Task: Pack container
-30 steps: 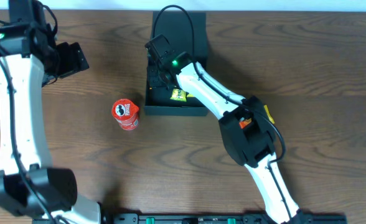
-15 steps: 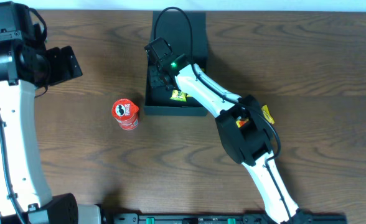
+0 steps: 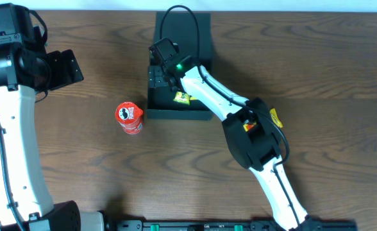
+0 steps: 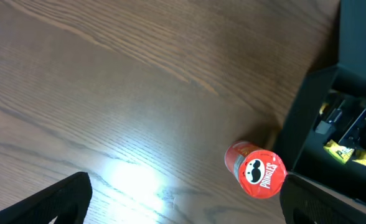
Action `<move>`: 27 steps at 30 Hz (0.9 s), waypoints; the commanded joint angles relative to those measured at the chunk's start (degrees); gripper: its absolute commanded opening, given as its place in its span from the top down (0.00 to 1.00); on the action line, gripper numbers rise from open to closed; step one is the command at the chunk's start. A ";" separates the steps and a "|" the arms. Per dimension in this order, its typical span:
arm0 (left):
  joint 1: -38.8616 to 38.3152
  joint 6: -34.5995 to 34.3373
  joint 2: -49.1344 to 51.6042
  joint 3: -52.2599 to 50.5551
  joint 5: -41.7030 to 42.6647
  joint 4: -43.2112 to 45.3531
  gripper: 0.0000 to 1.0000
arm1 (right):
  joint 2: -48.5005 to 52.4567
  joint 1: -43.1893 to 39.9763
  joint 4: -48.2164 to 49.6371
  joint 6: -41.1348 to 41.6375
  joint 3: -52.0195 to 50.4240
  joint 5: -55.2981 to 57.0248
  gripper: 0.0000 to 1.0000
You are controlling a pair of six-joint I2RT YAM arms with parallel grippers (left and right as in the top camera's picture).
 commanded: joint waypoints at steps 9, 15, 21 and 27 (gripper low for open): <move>-2.25 0.61 -0.72 1.01 -1.49 -0.26 0.01 | -2.34 -0.85 -3.50 -0.76 0.20 -2.12 0.01; -5.99 -0.59 -0.72 -2.23 -3.41 -1.64 0.00 | -4.07 -2.43 -4.24 -1.97 0.20 -5.86 0.36; -10.10 -2.49 -0.72 -5.99 -7.89 -2.58 0.00 | -4.26 -2.69 -3.98 -3.32 0.26 -7.45 0.61; -10.91 -4.90 -0.83 -6.43 -9.79 -5.38 0.00 | -4.26 -3.02 -3.96 -3.89 0.94 -9.64 0.64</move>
